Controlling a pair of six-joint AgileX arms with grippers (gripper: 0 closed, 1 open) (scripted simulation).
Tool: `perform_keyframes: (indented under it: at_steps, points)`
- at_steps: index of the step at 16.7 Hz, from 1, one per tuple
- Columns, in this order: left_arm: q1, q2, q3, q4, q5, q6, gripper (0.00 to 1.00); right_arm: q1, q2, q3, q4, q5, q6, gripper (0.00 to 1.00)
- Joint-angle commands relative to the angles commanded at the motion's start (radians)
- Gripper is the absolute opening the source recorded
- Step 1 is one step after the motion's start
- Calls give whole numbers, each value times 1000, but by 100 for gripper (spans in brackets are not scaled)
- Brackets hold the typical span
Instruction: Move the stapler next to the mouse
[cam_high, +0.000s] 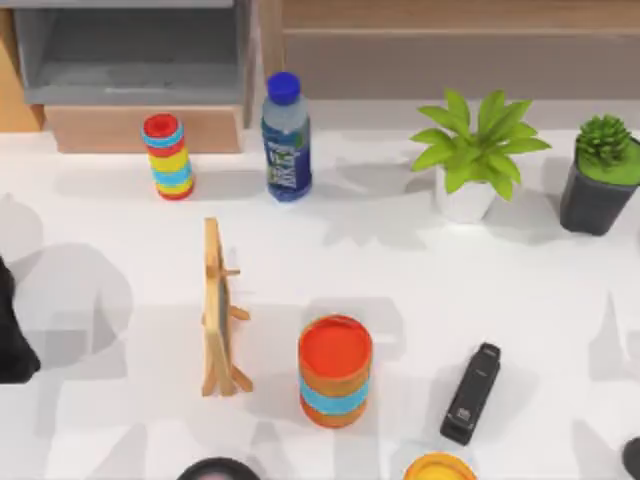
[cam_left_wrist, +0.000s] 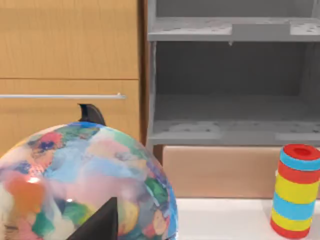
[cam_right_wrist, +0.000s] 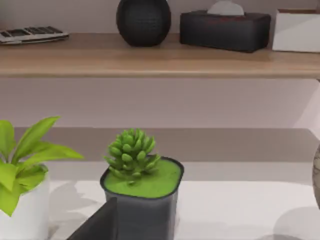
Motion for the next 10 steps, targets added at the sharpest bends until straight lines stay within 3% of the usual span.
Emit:
perform_keyframes:
  at_steps: [5,10]
  points:
    - [0,0,0,0,0,0,100,41,61,49,-40,2,53,100]
    - [0,0,0,0,0,0,100,203,347,262,-209,7,277,100]
